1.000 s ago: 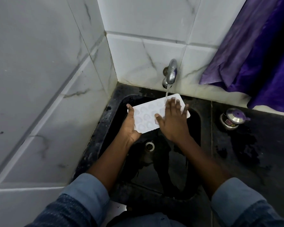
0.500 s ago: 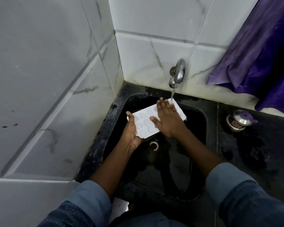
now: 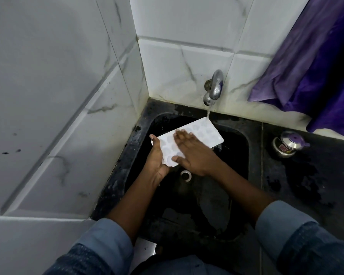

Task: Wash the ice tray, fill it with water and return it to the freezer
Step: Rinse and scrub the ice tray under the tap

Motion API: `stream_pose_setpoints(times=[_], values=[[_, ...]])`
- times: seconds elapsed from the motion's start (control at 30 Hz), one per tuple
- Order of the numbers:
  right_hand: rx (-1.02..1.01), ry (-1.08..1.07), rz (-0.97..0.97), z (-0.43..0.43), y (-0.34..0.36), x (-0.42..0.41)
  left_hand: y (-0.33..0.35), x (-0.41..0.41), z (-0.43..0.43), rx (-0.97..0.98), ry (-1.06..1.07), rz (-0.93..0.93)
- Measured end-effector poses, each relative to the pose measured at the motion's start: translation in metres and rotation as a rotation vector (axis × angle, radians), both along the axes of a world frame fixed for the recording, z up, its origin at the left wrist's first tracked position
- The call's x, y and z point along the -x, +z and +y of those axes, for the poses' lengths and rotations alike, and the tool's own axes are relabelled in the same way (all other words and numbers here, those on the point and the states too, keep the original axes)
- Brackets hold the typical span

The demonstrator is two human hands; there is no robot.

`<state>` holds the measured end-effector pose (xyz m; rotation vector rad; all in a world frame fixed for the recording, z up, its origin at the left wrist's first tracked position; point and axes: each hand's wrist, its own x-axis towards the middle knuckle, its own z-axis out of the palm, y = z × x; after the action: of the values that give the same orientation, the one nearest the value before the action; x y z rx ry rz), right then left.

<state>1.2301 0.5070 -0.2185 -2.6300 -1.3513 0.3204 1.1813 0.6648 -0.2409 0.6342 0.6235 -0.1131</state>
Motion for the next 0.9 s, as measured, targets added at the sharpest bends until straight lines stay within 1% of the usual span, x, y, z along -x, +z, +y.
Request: stream_pose_setpoints(times=[0.13,0.2,0.27,0.33,0.4,0.43,0.5,0.6,0.63,0.7,0.77,0.83,0.9], values=[[0.019,-0.343,0.053,-0.019,-0.002,-0.036,0.003,0.004,-0.001,-0.029,-0.003,0.035],[0.016,-0.409,0.084,-0.016,0.000,-0.033,0.003,0.004,-0.002,-0.023,-0.005,0.042],[0.006,-0.327,0.114,-0.002,0.003,-0.015,0.008,0.002,-0.005,-0.003,-0.014,0.040],[-0.027,-0.150,0.090,0.012,0.004,0.013,0.011,-0.001,-0.007,-0.031,-0.012,0.044],[-0.046,0.032,0.055,0.019,0.000,0.031,0.010,0.000,-0.008,-0.137,-0.001,0.137],[-0.046,0.082,0.041,0.021,-0.002,0.034,0.008,0.001,-0.006,-0.161,0.019,0.178],[-0.051,0.069,0.024,0.023,-0.001,0.028,0.014,0.001,-0.007,-0.145,0.021,0.165],[-0.053,-0.090,0.035,0.028,0.008,0.017,0.021,-0.003,-0.020,-0.021,0.063,0.105],[-0.054,-0.116,0.043,0.031,0.009,0.017,0.022,-0.005,-0.023,-0.016,0.069,0.088],[-0.061,-0.075,0.006,0.029,0.008,0.025,0.022,-0.006,-0.018,-0.085,0.044,0.130],[-0.042,0.009,-0.032,0.017,0.002,0.041,0.015,-0.008,-0.007,-0.130,0.023,0.218],[-0.004,0.036,-0.029,0.002,-0.002,0.050,0.006,-0.008,-0.002,-0.143,0.015,0.225],[0.027,0.012,-0.052,0.000,-0.004,0.044,0.006,-0.010,-0.010,-0.116,-0.001,0.216]])
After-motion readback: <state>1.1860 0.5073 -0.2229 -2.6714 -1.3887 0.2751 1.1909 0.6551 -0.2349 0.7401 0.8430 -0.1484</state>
